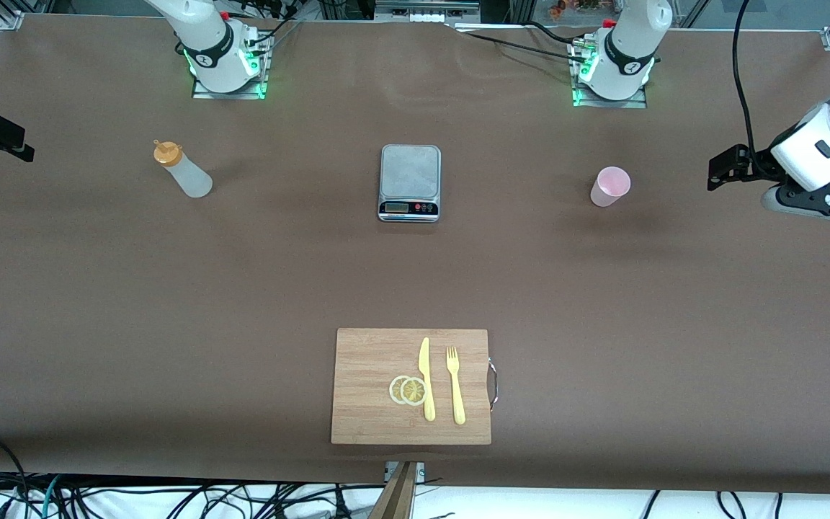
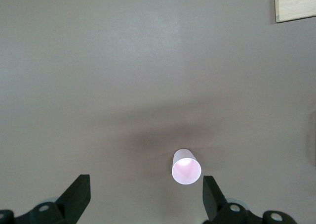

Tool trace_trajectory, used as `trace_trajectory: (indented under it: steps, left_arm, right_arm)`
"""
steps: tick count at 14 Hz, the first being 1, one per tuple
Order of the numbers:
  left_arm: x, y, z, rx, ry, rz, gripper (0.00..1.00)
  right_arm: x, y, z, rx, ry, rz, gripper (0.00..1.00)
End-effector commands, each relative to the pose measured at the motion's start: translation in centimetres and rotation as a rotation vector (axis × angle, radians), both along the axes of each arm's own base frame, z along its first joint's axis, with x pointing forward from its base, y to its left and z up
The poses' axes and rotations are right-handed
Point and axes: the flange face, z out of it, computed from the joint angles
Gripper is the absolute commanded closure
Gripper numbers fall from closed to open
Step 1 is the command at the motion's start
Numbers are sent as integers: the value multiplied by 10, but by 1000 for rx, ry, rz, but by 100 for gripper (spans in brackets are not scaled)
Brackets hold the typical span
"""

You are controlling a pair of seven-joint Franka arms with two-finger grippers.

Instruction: Add sauce to pink cup with both arms

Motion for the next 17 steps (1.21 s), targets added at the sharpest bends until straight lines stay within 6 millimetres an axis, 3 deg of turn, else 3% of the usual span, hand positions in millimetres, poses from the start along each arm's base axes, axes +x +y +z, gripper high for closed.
trace_trajectory:
  steps: [1, 17]
  left_arm:
    - [6, -1, 5, 15, 8, -9, 0]
    - [0, 1, 1, 13, 57, -8, 0]
  right_arm:
    - [-5, -4, 8, 8, 3, 3, 0]
    - [-7, -1, 10, 8, 10, 11, 0]
